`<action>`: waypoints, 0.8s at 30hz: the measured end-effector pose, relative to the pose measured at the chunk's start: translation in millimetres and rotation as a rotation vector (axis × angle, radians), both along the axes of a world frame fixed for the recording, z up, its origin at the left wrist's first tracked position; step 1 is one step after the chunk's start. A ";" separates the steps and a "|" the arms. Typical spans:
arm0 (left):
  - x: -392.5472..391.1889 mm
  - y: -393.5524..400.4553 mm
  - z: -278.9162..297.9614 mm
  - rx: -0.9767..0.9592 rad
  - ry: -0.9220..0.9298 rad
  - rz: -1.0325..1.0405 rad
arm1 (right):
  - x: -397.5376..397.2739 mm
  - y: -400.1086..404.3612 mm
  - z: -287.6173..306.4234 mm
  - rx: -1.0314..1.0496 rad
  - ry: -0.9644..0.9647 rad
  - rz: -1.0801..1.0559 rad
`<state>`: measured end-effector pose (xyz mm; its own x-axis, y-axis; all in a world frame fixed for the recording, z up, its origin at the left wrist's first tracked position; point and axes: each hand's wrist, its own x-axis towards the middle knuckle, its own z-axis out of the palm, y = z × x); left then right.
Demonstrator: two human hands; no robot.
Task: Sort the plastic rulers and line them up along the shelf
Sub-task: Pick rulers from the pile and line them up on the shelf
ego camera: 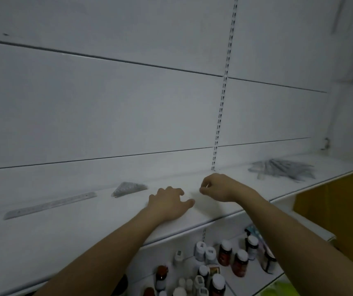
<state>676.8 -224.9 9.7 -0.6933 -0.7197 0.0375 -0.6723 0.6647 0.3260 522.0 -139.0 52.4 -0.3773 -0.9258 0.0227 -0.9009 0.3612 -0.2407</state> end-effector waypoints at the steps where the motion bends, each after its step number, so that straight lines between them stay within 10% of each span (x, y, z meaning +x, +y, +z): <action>1: -8.7 6.0 4.3 -0.012 -0.002 -0.010 | -6.6 10.6 0.5 -0.013 -0.005 -0.013; 24: -316.2 222.8 22.4 -0.102 0.078 -0.230 | -296.2 280.6 -9.8 -0.143 -0.122 -0.236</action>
